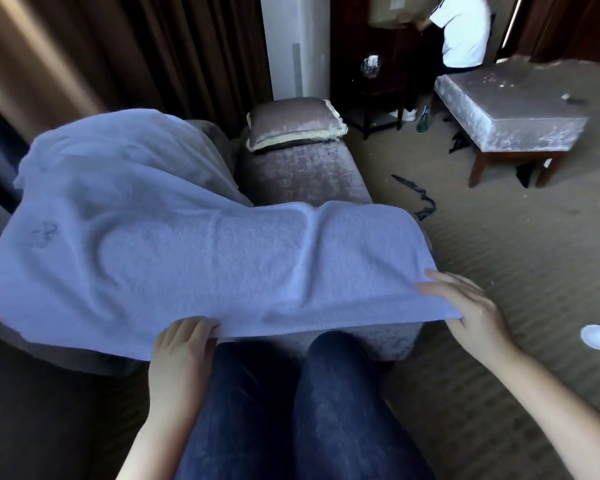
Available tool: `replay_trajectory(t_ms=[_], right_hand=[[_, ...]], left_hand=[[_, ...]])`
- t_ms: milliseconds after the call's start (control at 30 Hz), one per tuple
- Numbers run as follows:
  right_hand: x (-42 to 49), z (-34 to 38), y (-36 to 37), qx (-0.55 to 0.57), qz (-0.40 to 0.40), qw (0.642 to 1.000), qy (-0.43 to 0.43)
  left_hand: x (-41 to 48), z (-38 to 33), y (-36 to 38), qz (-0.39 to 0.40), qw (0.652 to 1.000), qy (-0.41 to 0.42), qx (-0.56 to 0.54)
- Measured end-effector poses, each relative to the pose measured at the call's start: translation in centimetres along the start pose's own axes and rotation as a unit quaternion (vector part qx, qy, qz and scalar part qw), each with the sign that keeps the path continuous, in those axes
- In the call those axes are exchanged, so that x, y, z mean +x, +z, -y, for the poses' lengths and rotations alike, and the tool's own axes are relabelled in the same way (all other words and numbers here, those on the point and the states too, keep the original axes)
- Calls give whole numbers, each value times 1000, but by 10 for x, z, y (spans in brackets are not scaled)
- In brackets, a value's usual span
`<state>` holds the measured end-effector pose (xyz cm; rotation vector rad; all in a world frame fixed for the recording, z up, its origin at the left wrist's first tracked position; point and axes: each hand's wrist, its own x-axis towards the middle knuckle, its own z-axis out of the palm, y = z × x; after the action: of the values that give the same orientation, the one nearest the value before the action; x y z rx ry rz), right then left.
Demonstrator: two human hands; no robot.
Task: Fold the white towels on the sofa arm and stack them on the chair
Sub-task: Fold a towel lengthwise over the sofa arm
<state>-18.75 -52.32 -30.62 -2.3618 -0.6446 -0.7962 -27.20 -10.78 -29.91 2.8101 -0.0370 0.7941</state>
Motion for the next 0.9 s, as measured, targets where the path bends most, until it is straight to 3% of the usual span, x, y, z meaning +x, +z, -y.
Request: replay_trajectory(t_ms=[200, 300, 400, 567, 733, 900], right_hand=[[-13, 12, -14, -63, -19, 998, 22], [-27, 19, -16, -22, 3, 998, 54], [-23, 19, -23, 58, 6, 983, 172], [20, 13, -18, 169, -65, 952, 248], [80, 6, -10, 140, -105, 946, 272], [126, -13, 4, 39, -35, 954, 295]], left_hand=[[-4, 2, -15, -15, 992, -84, -97], [-8, 7, -23, 9, 991, -38, -124], [7, 13, -38, 16, 992, 20, -126], [83, 5, -72, -72, 989, 87, -97], [182, 7, -64, -85, 989, 122, -25], [235, 21, -24, -39, 991, 126, 6]])
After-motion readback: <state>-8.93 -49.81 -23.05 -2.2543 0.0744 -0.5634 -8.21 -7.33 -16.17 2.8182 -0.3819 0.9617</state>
